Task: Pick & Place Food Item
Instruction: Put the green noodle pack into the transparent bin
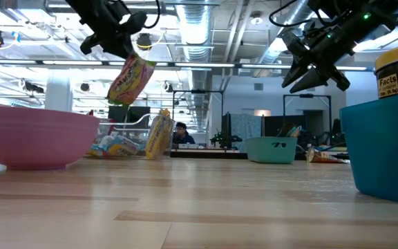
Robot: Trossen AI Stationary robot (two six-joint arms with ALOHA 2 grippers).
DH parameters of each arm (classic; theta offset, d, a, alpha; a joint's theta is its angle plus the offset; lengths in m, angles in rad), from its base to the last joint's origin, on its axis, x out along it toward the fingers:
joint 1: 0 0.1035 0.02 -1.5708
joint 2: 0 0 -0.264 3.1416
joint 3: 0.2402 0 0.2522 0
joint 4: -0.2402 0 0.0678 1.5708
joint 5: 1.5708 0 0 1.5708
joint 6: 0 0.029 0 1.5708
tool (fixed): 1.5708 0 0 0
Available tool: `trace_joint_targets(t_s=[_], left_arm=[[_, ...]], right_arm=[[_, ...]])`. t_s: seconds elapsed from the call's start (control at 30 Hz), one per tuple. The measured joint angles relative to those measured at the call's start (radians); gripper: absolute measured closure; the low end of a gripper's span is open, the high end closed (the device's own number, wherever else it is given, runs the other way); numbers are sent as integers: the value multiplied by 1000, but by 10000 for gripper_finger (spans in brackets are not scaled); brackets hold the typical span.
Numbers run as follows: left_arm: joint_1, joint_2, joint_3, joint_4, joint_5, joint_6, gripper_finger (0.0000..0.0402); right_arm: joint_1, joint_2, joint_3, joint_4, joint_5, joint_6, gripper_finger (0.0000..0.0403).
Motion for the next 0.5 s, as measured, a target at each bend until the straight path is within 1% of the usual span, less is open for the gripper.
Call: trace_joint_targets(t_s=[0.13, 0.27, 0.4, 0.5], left_arm=[[63, 0, 0, -2, 18, 54, 401], [121, 1, 0, -2, 69, 63, 401], [155, 24, 0, -5, 82, 67, 401], [173, 57, 0, -1, 101, 113, 401]], right_arm=[[0, 0, 0, 0, 0, 0, 290], [0, 0, 0, 0, 0, 0, 290], [0, 0, 0, 0, 0, 0, 290], [0, 0, 0, -1, 0, 0, 290]])
